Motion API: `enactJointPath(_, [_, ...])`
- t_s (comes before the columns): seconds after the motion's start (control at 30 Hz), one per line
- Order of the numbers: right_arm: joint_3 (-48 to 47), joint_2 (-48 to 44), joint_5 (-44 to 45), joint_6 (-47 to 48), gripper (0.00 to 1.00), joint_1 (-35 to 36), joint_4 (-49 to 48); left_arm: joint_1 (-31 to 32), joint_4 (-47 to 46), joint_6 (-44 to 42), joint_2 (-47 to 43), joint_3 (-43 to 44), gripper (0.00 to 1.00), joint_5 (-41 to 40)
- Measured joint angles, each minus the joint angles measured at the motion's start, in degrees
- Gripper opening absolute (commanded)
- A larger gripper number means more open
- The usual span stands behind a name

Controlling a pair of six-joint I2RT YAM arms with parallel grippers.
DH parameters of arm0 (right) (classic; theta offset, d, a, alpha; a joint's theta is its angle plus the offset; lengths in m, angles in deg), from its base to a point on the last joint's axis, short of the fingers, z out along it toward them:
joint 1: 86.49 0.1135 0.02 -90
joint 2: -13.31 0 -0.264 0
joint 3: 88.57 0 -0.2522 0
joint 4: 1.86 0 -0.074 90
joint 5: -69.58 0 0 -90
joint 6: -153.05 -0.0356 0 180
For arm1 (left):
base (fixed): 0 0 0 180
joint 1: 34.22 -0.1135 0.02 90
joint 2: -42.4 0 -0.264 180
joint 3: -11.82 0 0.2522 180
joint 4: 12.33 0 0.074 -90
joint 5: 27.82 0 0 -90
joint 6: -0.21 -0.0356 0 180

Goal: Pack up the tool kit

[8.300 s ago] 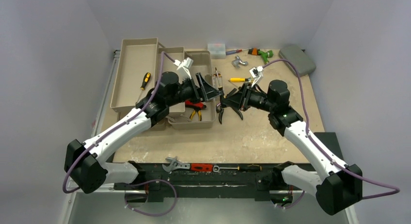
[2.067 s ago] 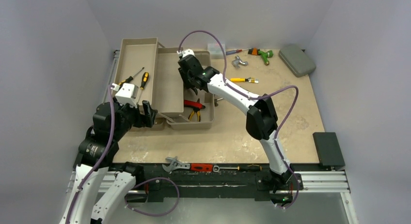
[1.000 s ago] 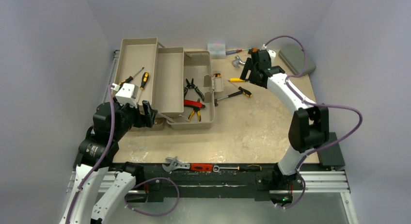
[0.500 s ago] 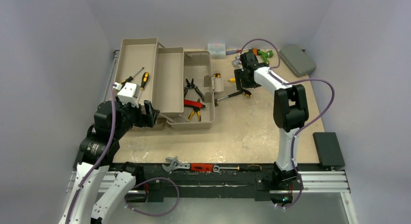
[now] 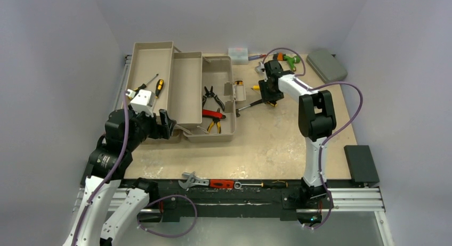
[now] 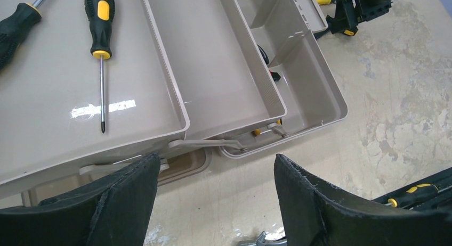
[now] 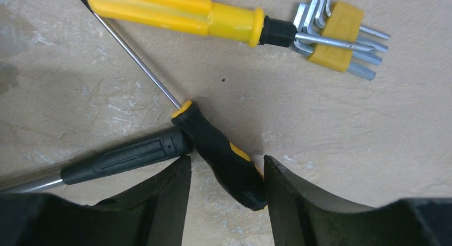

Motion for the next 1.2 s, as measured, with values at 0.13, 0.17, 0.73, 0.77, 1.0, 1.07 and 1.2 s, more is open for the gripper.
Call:
enactJointPath(0.13, [0.1,0.9,-1.3,-0.9,0.41,-0.5,-0.2,0.0,0.0,0.0,0.0,0.0,0.75,0.0])
enactJointPath(0.17, [0.2,0.9,-1.8,-1.0,0.37,-0.7,-0.3,0.0,0.0,0.0,0.0,0.0,0.75,0.0])
enactJointPath(0.73, [18.6,-20.3,-14.4,-6.6,0.00,-1.4,-1.6,1.0,-4.2,7.7,1.8,0.0,0.75,7.6])
enactJointPath(0.77, [19.1,-22.1,-15.6,-6.9,0.00,-1.3,-1.8,1.1,-5.1,9.3,1.8,0.0,0.75,8.6])
enactJointPath(1.0, [23.8,-36.0,-26.5,-11.4,0.00,-0.9,-7.2,5.8,-17.4,24.3,6.3,-2.9,0.83,13.7])
enactJointPath(1.07, [24.8,-39.1,-29.7,-13.1,0.00,-0.9,-8.8,8.4,-20.5,27.2,9.7,-2.9,0.83,13.7])
enactJointPath(1.2, [27.2,-43.8,-37.1,-17.3,0.00,-0.6,-14.0,12.0,-26.6,31.4,15.8,-2.9,0.83,13.6])
